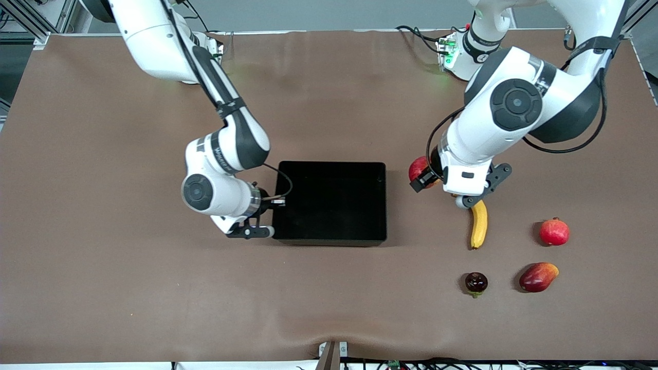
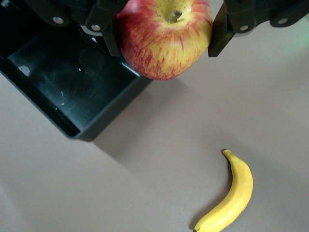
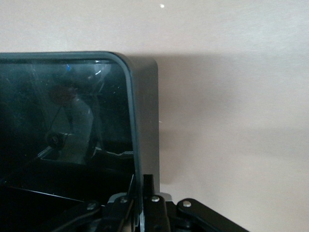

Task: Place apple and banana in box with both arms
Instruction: 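Carry the apple toward the box while the right gripper drags the box closer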

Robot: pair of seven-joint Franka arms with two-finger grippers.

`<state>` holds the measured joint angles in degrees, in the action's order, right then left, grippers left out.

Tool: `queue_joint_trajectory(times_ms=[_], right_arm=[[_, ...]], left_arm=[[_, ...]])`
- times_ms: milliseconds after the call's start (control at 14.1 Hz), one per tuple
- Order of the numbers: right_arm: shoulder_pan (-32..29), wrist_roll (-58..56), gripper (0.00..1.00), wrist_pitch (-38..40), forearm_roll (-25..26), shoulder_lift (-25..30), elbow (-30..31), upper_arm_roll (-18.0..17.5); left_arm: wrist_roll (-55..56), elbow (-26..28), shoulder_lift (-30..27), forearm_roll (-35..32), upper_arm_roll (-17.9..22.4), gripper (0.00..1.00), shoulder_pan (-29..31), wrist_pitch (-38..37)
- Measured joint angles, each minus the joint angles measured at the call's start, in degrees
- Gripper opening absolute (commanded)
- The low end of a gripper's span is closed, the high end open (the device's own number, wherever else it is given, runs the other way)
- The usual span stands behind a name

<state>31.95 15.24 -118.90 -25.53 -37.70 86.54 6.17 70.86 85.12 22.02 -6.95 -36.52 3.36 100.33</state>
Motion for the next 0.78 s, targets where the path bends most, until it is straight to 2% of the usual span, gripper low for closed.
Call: queue_joint_trajectory(times_ms=[424, 778], right_arm=[[0.64, 0.48, 0.00, -0.31, -0.15, -0.58, -0.18, 0.49], [1.24, 1.31, 0.00, -1.95, -0.22, -2.41, -0.45, 0.46]], left_arm=[[1.62, 0.65, 1.27, 0.00, 0.08, 0.00, -0.21, -0.12], [6.97, 0.68, 4.99, 0.00, 0.07, 0.00, -0.64, 1.47]])
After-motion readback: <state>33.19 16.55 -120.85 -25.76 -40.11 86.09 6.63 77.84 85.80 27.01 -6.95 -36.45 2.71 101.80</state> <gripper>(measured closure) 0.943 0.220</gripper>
